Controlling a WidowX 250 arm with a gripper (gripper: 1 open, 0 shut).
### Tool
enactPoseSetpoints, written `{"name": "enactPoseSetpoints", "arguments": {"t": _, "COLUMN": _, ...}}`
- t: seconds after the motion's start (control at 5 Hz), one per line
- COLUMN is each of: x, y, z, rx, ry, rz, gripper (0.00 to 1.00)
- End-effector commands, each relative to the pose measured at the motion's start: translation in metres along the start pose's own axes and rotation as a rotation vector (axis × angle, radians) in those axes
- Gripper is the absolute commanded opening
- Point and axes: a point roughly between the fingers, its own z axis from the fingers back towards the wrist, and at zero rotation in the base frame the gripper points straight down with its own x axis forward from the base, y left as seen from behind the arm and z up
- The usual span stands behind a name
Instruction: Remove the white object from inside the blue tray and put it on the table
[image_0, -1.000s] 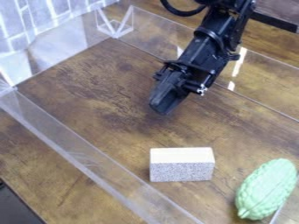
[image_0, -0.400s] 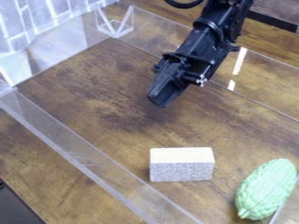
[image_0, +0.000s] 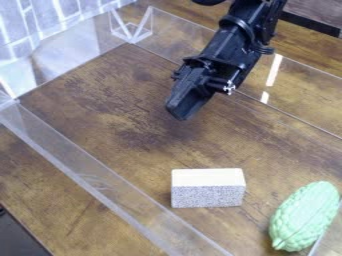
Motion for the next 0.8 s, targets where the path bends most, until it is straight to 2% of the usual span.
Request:
{"name": "enactPoseSetpoints", "arguments": {"t": 0.0, "x": -0.0277, "y": -0.0074, "z": 0.0196, "rx": 0.023, "ry": -0.098, "rz": 0.015, "gripper": 0.0}}
{"name": "enactPoseSetpoints", "arguments": {"t": 0.6, "x": -0.0321, "y": -0.0149, "z": 0.0174, "rx": 0.018, "ry": -0.079, "rz": 0.002, "gripper": 0.0}}
